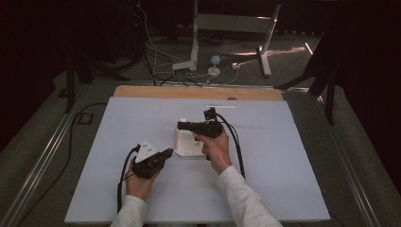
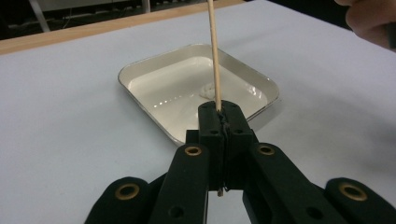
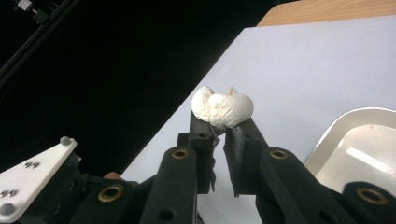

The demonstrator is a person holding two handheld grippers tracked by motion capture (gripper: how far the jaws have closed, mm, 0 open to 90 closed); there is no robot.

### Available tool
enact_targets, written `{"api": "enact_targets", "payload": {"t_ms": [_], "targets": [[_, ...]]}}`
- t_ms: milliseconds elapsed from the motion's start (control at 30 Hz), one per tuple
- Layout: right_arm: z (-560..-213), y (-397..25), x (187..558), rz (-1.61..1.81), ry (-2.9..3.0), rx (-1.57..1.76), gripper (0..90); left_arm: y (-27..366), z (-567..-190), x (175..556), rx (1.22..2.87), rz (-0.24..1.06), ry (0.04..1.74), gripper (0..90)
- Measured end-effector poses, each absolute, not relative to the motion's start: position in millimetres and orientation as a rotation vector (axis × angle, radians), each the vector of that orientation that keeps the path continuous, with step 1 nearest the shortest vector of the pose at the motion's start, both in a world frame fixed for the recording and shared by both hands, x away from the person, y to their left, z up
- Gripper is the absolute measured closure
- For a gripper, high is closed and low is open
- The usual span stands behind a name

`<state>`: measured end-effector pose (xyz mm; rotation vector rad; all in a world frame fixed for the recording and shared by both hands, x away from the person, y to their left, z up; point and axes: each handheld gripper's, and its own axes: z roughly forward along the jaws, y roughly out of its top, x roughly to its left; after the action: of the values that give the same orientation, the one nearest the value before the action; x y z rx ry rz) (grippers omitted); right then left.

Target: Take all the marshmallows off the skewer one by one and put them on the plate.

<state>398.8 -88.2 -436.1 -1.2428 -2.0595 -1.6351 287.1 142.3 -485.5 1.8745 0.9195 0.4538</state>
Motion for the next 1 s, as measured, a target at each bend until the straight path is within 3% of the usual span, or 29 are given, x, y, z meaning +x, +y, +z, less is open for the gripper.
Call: {"api": "enact_targets", "payload": {"t_ms": [1000], "targets": [[-438,-88,411,-1.630,-2.070,-1.292,80.1,149,-490,288,1.921,0.439,0.953,90.0]]}}
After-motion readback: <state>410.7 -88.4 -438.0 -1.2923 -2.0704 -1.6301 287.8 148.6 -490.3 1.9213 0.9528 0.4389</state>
